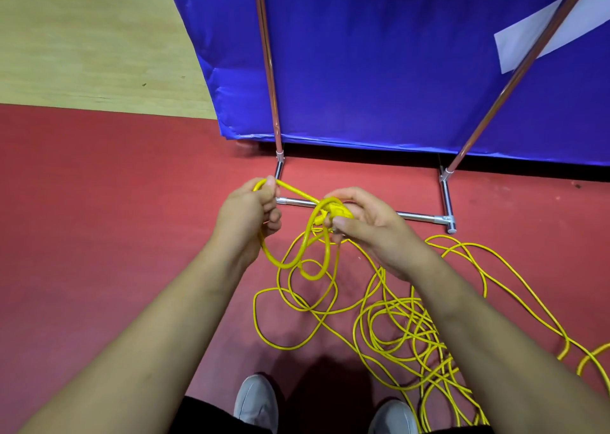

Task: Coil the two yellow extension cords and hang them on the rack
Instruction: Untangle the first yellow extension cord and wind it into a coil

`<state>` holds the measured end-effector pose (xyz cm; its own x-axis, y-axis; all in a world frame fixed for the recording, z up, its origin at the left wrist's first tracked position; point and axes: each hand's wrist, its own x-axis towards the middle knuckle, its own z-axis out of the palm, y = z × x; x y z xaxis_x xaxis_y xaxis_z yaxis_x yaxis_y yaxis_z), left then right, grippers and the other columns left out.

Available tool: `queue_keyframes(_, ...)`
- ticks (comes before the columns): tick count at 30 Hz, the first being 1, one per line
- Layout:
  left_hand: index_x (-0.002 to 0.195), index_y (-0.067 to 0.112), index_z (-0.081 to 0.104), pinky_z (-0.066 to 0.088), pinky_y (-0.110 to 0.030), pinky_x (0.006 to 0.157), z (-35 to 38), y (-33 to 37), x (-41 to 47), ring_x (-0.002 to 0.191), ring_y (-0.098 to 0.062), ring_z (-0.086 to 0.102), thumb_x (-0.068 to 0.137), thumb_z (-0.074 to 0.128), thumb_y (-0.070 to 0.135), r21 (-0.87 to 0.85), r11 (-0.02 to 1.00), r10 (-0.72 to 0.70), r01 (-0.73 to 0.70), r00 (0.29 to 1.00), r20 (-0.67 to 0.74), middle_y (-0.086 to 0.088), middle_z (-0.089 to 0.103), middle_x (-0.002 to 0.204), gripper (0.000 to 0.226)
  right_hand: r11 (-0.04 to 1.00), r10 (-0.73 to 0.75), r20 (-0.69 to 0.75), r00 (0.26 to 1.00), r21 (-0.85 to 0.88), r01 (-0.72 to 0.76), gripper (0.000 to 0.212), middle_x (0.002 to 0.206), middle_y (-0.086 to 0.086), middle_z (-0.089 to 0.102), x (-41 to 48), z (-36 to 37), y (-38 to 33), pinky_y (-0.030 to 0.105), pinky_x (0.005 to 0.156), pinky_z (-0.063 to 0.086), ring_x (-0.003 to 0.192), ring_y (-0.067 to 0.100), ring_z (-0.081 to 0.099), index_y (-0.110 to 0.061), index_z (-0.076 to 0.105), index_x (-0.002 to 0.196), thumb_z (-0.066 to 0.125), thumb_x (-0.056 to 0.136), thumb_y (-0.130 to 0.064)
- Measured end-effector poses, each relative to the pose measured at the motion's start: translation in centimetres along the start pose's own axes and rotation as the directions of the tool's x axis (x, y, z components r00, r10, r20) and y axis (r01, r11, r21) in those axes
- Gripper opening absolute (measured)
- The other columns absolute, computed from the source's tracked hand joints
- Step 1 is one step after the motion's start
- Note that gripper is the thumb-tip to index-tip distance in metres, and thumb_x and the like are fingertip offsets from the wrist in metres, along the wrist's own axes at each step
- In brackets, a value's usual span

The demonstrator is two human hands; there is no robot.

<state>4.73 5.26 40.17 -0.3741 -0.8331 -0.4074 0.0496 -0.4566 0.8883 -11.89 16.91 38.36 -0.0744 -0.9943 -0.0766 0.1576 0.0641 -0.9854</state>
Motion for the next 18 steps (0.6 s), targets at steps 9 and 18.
queue_keyframes(9,0.078,0.019,0.069,0.052,-0.031,0.062,-3.0,1.3,0.1,0.065,-0.023,0.064,0.075,0.056,0.032,0.860,0.474,0.140,-0.189,0.980,0.138,-0.004,0.069,0.068,0.020,0.980,-0.027,-0.224,0.974,-0.198,-0.018,0.028,0.074,0.006,0.072,0.0,-0.5,-0.2,0.026,0.071,0.056,0.071,0.023,0.070,-0.014,0.053,0.085,0.061,0.083,0.013)
queue_keyframes(18,0.113,0.021,0.066,0.042,-0.023,0.094,-2.0,-0.2,0.8,0.107,-0.013,0.053,0.082,0.064,0.047,0.679,0.044,0.336,-0.733,0.651,0.681,-0.005,0.059,0.117,0.040,0.955,-0.036,-0.200,0.979,-0.295,-0.025,0.023,0.072,0.008,0.072,-0.2,0.3,-1.0,0.026,0.068,0.054,0.066,0.017,0.069,-0.011,0.059,0.078,0.064,0.080,0.011)
